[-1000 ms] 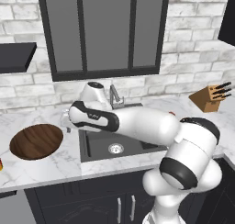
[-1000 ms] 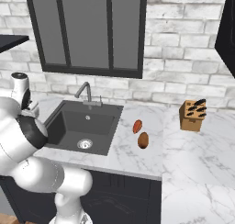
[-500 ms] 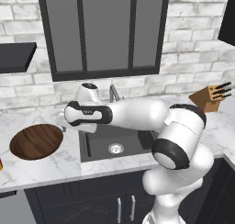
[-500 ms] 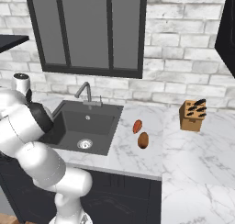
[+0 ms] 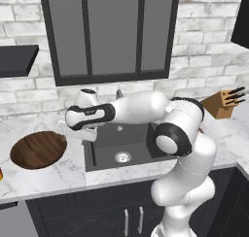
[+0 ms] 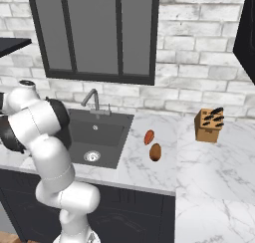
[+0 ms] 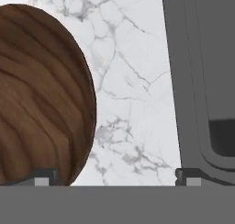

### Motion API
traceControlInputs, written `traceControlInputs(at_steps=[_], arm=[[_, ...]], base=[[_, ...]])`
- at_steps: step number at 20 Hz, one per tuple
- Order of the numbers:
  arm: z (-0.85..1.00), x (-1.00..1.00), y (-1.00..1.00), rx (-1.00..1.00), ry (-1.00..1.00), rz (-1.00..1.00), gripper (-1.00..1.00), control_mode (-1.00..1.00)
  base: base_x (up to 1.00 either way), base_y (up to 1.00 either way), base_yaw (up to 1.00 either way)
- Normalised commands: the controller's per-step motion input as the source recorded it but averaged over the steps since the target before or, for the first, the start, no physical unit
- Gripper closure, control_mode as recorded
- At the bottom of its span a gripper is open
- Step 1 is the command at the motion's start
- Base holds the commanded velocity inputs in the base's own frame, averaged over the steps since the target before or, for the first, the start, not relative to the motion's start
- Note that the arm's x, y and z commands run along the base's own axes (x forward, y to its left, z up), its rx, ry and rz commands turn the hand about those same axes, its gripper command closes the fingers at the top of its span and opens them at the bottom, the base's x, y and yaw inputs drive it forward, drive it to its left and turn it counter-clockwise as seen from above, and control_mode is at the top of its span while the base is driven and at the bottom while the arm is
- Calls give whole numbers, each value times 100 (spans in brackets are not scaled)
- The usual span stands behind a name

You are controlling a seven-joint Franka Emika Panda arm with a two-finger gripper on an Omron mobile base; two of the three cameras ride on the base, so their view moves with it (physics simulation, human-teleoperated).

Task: Remove the potato and sweet potato from the sink. Then move the bowl and cup from the counter to the sink for washing.

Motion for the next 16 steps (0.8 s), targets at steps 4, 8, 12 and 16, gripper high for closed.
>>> traceControlInputs(at_steps=[4, 8, 12, 16], arm=[[-11, 17, 27, -8, 0, 0, -100, -100], [-13, 13, 27, -14, 0, 0, -100, -100], [-14, 14, 17, -10, 0, 0, -100, -100], [-13, 17, 15, -4, 0, 0, -100, -100]], base=[[0, 0, 0], [0, 0, 0], [0, 0, 0], [0, 0, 0]])
